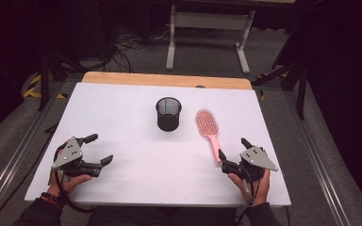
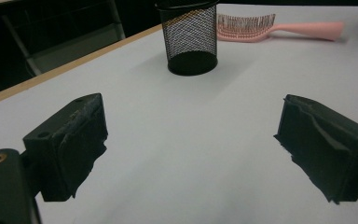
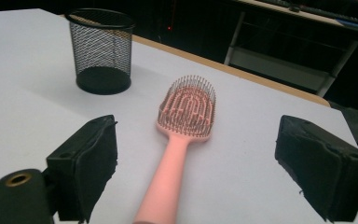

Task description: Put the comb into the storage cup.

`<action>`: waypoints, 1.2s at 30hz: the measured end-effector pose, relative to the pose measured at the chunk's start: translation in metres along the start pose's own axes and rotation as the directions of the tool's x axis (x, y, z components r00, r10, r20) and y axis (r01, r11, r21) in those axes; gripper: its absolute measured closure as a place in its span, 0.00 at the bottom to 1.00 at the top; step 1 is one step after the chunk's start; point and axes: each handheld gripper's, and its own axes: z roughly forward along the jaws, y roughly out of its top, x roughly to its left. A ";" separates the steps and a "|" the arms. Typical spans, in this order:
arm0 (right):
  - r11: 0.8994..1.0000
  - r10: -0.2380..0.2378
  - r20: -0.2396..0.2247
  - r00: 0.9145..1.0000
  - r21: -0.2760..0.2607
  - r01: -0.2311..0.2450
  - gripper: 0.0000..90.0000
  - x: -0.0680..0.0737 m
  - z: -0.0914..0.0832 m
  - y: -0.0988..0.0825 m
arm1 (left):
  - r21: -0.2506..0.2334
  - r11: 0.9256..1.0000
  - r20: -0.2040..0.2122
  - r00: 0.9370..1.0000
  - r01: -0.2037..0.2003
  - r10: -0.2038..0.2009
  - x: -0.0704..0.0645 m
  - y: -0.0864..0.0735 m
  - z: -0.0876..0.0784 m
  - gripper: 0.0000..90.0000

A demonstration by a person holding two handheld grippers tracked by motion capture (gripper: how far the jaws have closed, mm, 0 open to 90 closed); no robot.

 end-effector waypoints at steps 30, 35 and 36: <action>0.693 0.217 -0.028 0.976 0.708 -0.134 0.46 -0.014 0.142 0.033 | 0.000 1.000 0.060 0.998 0.015 -0.015 -0.002 0.000 -0.001 0.09; 0.693 0.179 0.022 0.984 0.707 -0.142 0.57 -0.010 0.150 0.031 | 0.007 1.000 0.072 0.997 0.017 -0.017 -0.001 -0.001 0.001 0.09; 0.695 0.167 0.024 0.986 0.706 -0.135 0.59 -0.009 0.151 0.032 | 0.011 1.000 0.076 0.997 0.018 -0.019 -0.001 -0.001 0.001 0.09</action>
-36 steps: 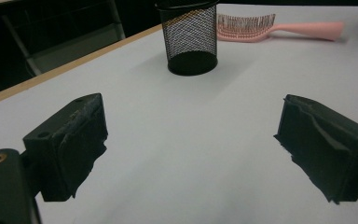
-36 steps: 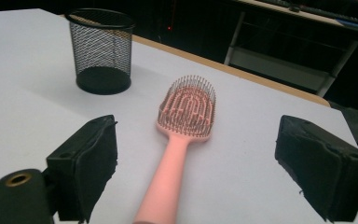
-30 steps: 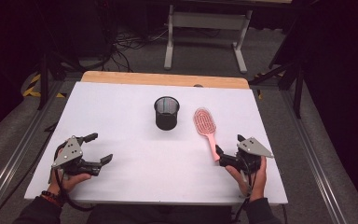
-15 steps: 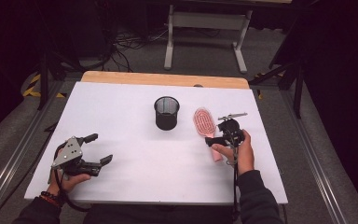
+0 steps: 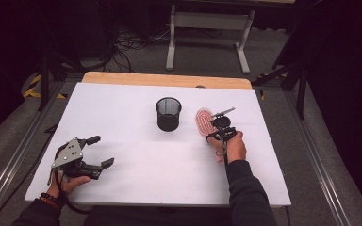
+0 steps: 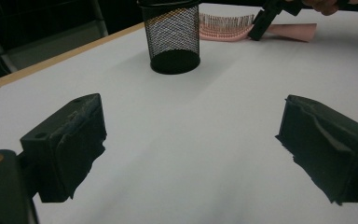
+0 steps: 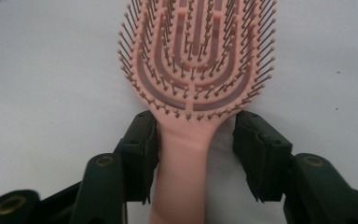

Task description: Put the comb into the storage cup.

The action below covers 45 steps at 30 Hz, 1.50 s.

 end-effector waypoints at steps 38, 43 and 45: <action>0.825 -0.006 -0.092 0.996 -0.564 -0.047 0.78 -0.019 -0.042 -0.056 | 0.052 0.999 -0.024 1.000 0.007 -0.005 -0.003 -0.003 0.011 0.11; 0.788 -0.027 -0.074 0.997 -0.615 -0.024 0.77 -0.012 -0.051 -0.059 | 0.048 0.999 -0.023 1.000 0.000 0.001 -0.004 -0.002 0.011 0.11; 0.772 -0.034 -0.076 0.997 -0.635 -0.022 0.77 -0.011 -0.055 -0.060 | 0.046 0.999 -0.025 1.000 0.001 0.001 -0.004 -0.002 0.011 0.11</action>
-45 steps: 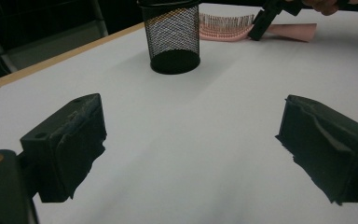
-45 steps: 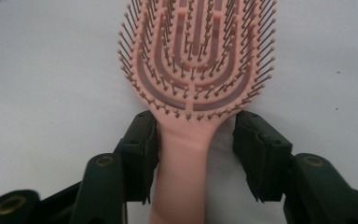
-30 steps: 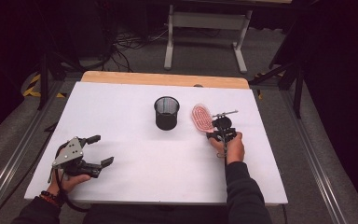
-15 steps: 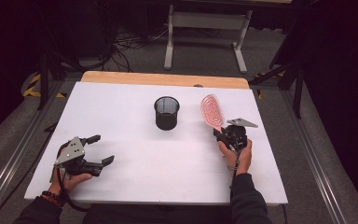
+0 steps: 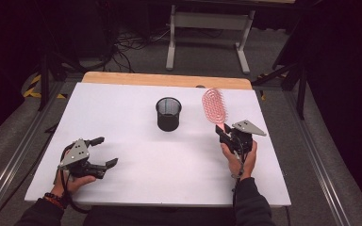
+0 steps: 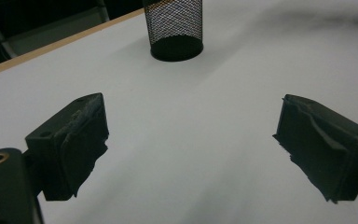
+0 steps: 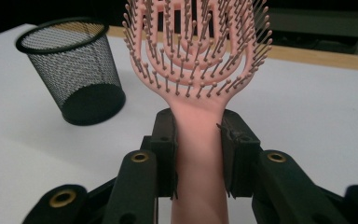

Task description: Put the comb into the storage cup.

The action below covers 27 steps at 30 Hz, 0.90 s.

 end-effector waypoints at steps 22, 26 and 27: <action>0.982 -0.088 -0.084 0.993 -0.176 0.072 0.77 0.036 -0.028 0.005 | -0.108 0.994 0.081 0.997 0.017 -0.009 -0.011 0.044 0.022 0.13; 0.976 -0.118 -0.102 0.988 -0.193 0.097 0.77 0.046 -0.028 0.005 | -0.137 0.989 0.119 0.992 0.048 -0.031 -0.016 0.061 0.034 0.14; 0.975 -0.127 -0.103 0.986 -0.196 0.105 0.77 0.048 -0.028 0.005 | -0.142 0.989 0.121 0.992 0.047 -0.030 -0.019 0.066 0.039 0.14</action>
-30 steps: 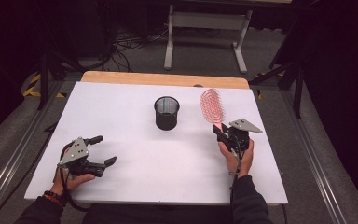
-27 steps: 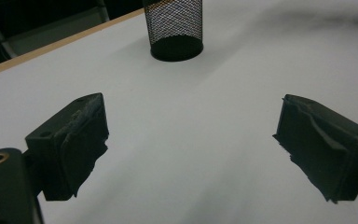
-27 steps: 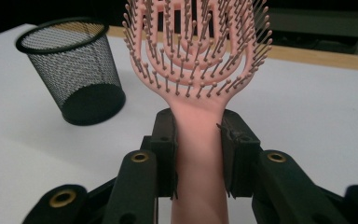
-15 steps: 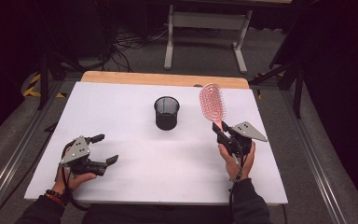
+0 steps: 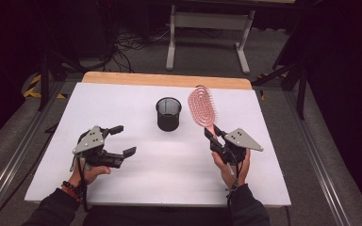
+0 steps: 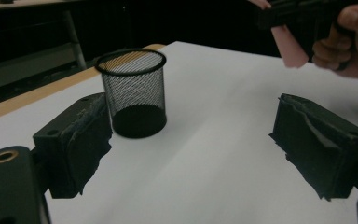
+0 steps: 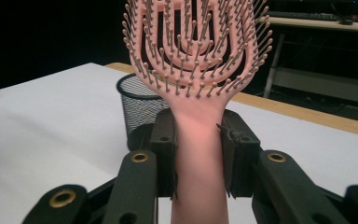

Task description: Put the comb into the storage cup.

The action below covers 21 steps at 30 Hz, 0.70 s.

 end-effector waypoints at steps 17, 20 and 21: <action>0.993 -0.118 -0.100 0.988 -0.014 0.117 0.77 0.052 0.010 -0.006 | -0.123 0.988 0.074 0.993 0.097 -0.088 -0.026 0.043 0.043 0.25; 0.988 -0.153 -0.107 0.982 -0.017 0.153 0.77 0.062 0.012 -0.007 | -0.139 0.978 0.106 0.985 0.153 -0.139 -0.025 0.046 0.050 0.25; 0.986 -0.165 -0.109 0.980 -0.015 0.165 0.77 0.065 0.013 -0.008 | -0.145 0.976 0.108 0.983 0.163 -0.148 -0.026 0.047 0.052 0.26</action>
